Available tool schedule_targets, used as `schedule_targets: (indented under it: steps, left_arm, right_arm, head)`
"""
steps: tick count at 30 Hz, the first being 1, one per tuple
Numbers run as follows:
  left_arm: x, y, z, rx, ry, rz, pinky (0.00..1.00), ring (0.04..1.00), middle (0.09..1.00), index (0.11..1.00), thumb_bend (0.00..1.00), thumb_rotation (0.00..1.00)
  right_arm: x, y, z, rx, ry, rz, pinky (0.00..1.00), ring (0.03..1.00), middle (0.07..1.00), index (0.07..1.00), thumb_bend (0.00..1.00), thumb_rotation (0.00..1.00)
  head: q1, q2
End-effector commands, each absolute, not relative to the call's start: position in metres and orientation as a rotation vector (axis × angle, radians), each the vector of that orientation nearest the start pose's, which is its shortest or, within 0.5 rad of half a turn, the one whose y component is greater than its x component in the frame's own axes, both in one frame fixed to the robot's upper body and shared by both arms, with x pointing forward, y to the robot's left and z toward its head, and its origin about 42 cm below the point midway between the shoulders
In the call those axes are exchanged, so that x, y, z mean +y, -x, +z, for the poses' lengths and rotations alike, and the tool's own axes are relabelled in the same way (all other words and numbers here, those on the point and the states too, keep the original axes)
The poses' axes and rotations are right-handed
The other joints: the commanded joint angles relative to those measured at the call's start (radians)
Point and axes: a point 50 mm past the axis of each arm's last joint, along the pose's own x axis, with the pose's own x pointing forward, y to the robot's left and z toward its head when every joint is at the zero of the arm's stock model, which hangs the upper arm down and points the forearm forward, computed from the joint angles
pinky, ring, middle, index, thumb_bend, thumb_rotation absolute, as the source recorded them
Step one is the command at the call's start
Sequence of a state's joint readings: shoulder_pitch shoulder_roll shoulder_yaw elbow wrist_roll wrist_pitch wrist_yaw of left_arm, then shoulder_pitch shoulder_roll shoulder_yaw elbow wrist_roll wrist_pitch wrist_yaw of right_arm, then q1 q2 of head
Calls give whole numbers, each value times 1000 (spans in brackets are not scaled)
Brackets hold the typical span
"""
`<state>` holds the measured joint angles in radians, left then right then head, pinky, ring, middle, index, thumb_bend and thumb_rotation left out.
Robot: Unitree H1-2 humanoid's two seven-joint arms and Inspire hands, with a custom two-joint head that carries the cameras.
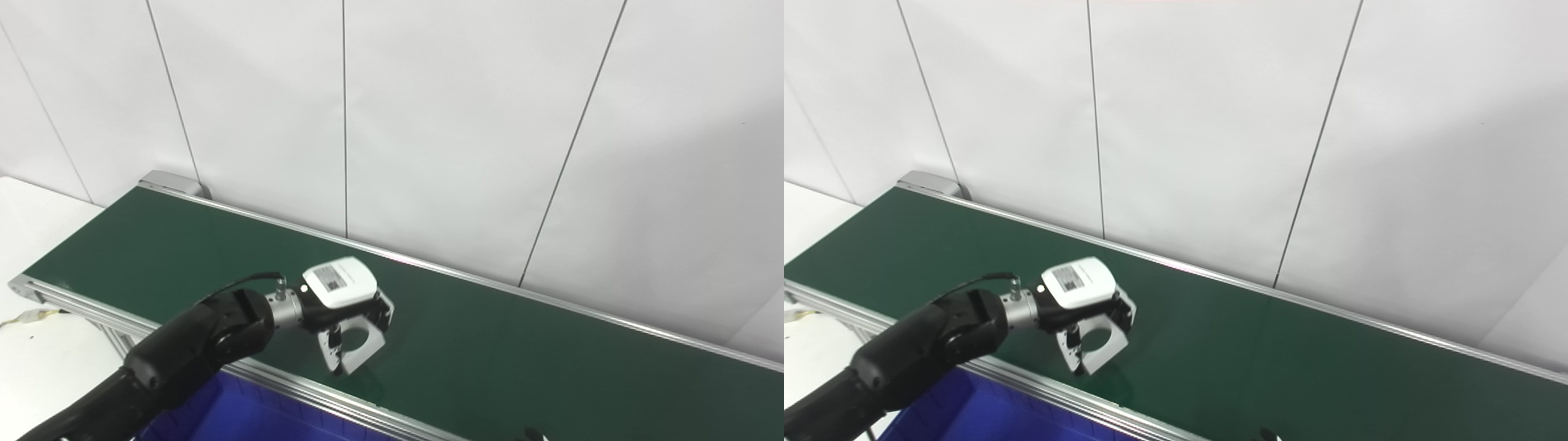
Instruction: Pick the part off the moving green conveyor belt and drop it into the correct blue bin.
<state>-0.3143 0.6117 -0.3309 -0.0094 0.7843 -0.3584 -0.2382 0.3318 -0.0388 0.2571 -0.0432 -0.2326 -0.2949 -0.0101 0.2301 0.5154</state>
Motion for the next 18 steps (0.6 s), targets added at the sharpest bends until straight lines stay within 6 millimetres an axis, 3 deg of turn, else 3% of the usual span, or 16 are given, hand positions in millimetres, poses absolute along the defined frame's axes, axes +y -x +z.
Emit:
schedule_targets:
  steps: [1, 7, 15, 18]
  left_arm:
    - [284, -347, 211, -483, -1433, -594, 410, 398, 449, 526, 500, 0]
    - [284, -321, 224, -447, -1317, -531, 384, 395, 453, 523, 500, 0]
    - [283, -287, 232, -430, -1193, -482, 388, 415, 482, 510, 501, 0]
    - [282, -274, 233, -425, -1150, -474, 405, 427, 500, 502, 501, 0]
  right_arm:
    - [-163, -165, 69, -131, 176, 227, 735, 809, 837, 898, 615, 857]
    - [-165, -166, 71, -134, 177, 226, 729, 808, 837, 896, 594, 849]
    - [-169, -166, 79, -150, 192, 226, 730, 800, 831, 890, 586, 837]
    - [-172, -165, 88, -158, 196, 229, 722, 797, 828, 887, 563, 820]
  head:
    - [-4, 7]
    - [-10, 29]
    - [-28, 98]
    - [-31, 149]
